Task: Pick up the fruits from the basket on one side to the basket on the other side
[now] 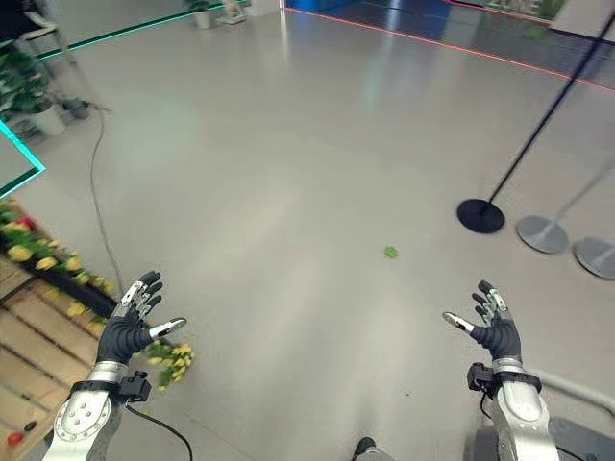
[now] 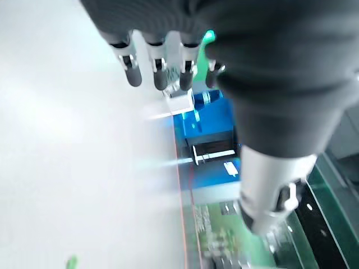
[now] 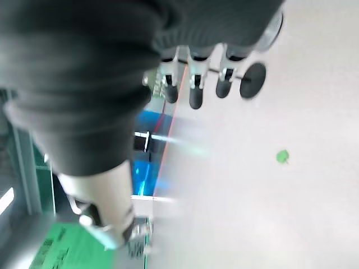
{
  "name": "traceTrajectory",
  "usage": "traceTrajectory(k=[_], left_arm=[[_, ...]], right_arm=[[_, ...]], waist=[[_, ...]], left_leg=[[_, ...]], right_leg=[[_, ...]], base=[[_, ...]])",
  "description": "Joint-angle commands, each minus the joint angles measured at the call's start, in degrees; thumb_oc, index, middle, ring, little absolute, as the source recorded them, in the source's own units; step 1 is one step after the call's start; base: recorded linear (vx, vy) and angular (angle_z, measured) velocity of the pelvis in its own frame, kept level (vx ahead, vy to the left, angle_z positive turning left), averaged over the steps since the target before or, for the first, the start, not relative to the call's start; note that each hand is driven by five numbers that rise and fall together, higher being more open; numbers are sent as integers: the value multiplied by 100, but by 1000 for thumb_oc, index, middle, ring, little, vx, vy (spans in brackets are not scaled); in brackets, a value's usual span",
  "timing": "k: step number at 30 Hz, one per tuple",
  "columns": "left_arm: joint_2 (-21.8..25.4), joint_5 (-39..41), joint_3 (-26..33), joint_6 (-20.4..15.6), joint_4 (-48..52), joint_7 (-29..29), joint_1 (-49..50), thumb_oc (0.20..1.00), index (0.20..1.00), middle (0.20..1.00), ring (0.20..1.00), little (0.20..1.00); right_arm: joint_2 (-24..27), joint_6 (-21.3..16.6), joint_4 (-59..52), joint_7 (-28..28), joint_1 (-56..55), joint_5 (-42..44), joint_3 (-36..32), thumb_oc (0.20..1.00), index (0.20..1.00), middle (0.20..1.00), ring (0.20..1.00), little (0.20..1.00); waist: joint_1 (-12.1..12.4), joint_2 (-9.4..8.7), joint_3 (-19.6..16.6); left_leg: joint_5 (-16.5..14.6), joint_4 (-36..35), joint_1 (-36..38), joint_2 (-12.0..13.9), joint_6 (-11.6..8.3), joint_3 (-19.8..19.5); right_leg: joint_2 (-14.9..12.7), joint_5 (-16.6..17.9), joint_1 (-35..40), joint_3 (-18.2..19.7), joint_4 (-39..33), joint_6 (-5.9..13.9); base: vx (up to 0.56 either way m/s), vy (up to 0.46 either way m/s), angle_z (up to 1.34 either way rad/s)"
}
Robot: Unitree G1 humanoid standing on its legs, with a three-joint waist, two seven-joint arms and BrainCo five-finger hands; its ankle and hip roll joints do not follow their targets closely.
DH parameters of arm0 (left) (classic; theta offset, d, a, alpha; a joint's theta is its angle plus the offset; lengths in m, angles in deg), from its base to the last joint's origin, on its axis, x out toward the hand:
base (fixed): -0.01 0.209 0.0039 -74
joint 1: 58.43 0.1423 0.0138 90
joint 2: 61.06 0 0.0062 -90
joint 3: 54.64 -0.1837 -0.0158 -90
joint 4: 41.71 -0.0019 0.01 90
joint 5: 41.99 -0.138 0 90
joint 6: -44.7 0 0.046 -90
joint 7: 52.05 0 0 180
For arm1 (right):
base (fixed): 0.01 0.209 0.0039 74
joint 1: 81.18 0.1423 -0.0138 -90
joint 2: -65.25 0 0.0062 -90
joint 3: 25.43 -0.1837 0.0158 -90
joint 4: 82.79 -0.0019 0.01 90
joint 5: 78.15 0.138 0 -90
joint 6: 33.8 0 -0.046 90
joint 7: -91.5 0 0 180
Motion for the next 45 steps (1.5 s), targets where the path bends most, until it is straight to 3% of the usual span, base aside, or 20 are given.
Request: traceTrajectory(k=[1, 5, 7, 8, 9, 10, 12, 14, 16, 19, 24, 28, 29, 30, 31, 34, 38, 40, 43, 45], left_arm=[[264, 4, -144, -351, 293, -68, -131, 1000, 1000, 1000, 1000, 1000], [211, 3, -483, -355, 184, -129, -484, 1000, 1000, 1000, 1000, 1000], [193, -9, -581, -360, 204, -165, -652, 1000, 1000, 1000, 1000, 1000], [167, 7, -672, -354, 236, -179, -761, 1000, 1000, 1000, 1000, 1000], [159, 24, -783, -349, 261, -203, -887, 1000, 1000, 1000, 1000, 1000], [103, 39, -864, -355, 248, -254, -967, 1000, 1000, 1000, 1000, 1000], [77, 51, -886, -355, 284, -280, -975, 1000, 1000, 1000, 1000, 1000], [89, 14, -921, -365, 307, -289, -994, 1000, 1000, 1000, 1000, 1000], [88, -33, -934, -366, 309, -301, -1000, 1000, 1000, 1000, 1000, 1000], [69, -51, -955, -355, 263, -332, -1018, 1000, 1000, 1000, 1000, 1000], [145, -10, -1051, -329, 159, -285, -1069, 1000, 1000, 1000, 1000, 1000], [130, 68, -1074, -323, 129, -196, -1035, 1000, 1000, 1000, 1000, 1000], [158, 137, -1246, -319, 96, -102, -1156, 1000, 1000, 1000, 1000, 1000], [160, 138, -1250, -322, 90, -102, -1166, 1000, 1000, 1000, 1000, 1000], [153, 200, -1262, -332, 32, -98, -1202, 1000, 1000, 1000, 1000, 1000], [179, 234, -1272, -326, 68, -104, -1241, 1000, 1000, 1000, 1000, 1000], [287, 213, -1225, -320, 0, -194, -1338, 1000, 1000, 1000, 1000, 1000], [332, 270, -1106, -313, -2, -242, -1306, 1000, 1000, 1000, 1000, 1000], [378, 293, -834, -284, 72, -197, -1021, 1000, 1000, 1000, 1000, 1000], [364, 316, -663, -285, 41, -208, -880, 1000, 1000, 1000, 1000, 1000]], right_arm=[[45, -403, -272, 147, -32, 189, -327, 1000, 1000, 1000, 1000, 1000], [115, -556, -271, 227, -91, 356, -455, 1000, 1000, 1000, 1000, 1000], [135, -591, -384, 221, -170, 383, -527, 1000, 1000, 1000, 1000, 1000], [138, -621, -394, 256, -173, 420, -532, 1000, 1000, 1000, 1000, 1000], [161, -656, -409, 301, -127, 433, -506, 1000, 1000, 1000, 1000, 1000], [199, -680, -339, 348, 23, 427, -414, 1000, 1000, 1000, 1000, 1000], [218, -649, -284, 354, 163, 406, -286, 1000, 1000, 1000, 1000, 1000], [218, -629, -229, 336, 200, 406, -228, 1000, 1000, 1000, 1000, 1000], [230, -625, -150, 316, 282, 414, -114, 1000, 1000, 1000, 1000, 1000], [229, -632, -124, 279, 377, 358, 105, 1000, 1000, 1000, 1000, 1000], [322, -629, -167, 157, 501, 314, 378, 1000, 1000, 1000, 1000, 1000], [322, -582, -248, 86, 498, 332, 409, 1000, 1000, 1000, 1000, 1000], [242, -580, -319, 97, 484, 276, 421, 1000, 1000, 1000, 1000, 1000], [238, -577, -323, 98, 485, 273, 415, 1000, 1000, 1000, 1000, 1000], [186, -516, -379, 91, 546, 220, 495, 1000, 1000, 1000, 1000, 1000], [113, -458, -436, 80, 561, 128, 573, 1000, 1000, 1000, 1000, 1000], [-18, -355, -462, 82, 723, -13, 763, 1000, 1000, 1000, 1000, 1000], [-82, -337, -431, 86, 799, -29, 821, 1000, 1000, 1000, 1000, 1000], [-148, -293, -310, 15, 734, -72, 872, 1000, 1000, 1000, 1000, 1000], [-191, -265, -201, -29, 788, -55, 938, 1000, 1000, 1000, 1000, 1000]], waist=[[-233, -279, -218], [-402, -194, -180], [-497, -187, -160], [-496, -222, -137], [-383, -217, -22], [-217, -234, 110], [-72, -360, 149], [35, -411, 139], [151, -384, 146], [376, -322, 206], [624, -259, 275], [677, -216, 222], [638, -236, 183], [657, -233, 180], [631, -246, 135], [643, -272, 80], [576, -339, 59], [551, -354, 17], [614, -328, 26], [645, -341, 31]], left_leg=[[296, 320, -585, 187, -10, -73], [594, 164, -467, 468, -217, -93], [585, 303, -472, 647, -280, -147], [531, 521, -528, 679, -289, -380], [370, 771, -666, 593, -276, -1001], [88, 926, -879, 190, -149, -2001], [-141, 947, -1139, -248, 112, -2650], [-185, 1009, -1356, -574, 184, -3242], [-79, 819, -1569, -888, 213, -3922], [380, 229, -1843, -1292, 121, -5012], [742, -187, -2176, -1754, 22, -6816], [706, -215, -2006, -1727, 72, -6800], [549, -52, -1894, -1766, 173, -6448], [573, -60, -1908, -1756, 172, -6435], [346, 18, -1857, -1735, 315, -6071], [191, -10, -1766, -1731, 471, -5636], [9, -65, -1680, -1765, 611, -5043], [-38, -119, -1653, -1701, 603, -4782], [-222, -57, -1507, -1605, 650, -4397], [-229, -91, -1428, -1540, 667, -4118]], right_leg=[[-430, 328, 692, -99, -840, 718], [-18, 114, 574, 190, -834, 578], [153, -26, 514, 347, -743, 496], [227, -105, 510, 448, -702, 450], [297, -211, 510, 577, -635, 396], [371, -224, 529, 793, -618, 358], [522, -85, 577, 1173, -738, 265], [690, -25, 629, 1606, -852, 211], [884, 11, 686, 2013, -966, 168], [1210, -36, 779, 2591, -933, 127], [1715, -240, 891, 3639, -779, 108], [1687, -243, 949, 3898, -818, 166], [1387, -260, 1037, 4103, -897, 396], [1391, -234, 1021, 4121, -909, 403], [1153, -234, 969, 4242, -875, 619], [898, -165, 822, 4327, -829, 843], [549, 478, 244, 4321, -781, 1240], [373, 789, -19, 3912, -950, 1207], [64, 600, 54, 2685, -1007, 953], [-64, 611, 77, 2283, -1004, 910]], base=[[-49, -306, -55], [-26, -290, -52], [25, -297, -66], [40, -248, -58], [18, -190, -69], [-80, -166, -94], [-47, -164, -129], [74, -111, -135], [93, -41, -138], [147, 13, -143], [123, 53, -142], [103, 248, -145], [146, 380, -85], [160, 642, -82], [-3, 267, -64], [16, 365, -113], [-42, 305, -115], [-16, 212, -109], [-6, 205, -127], [-69, 105, -105]])
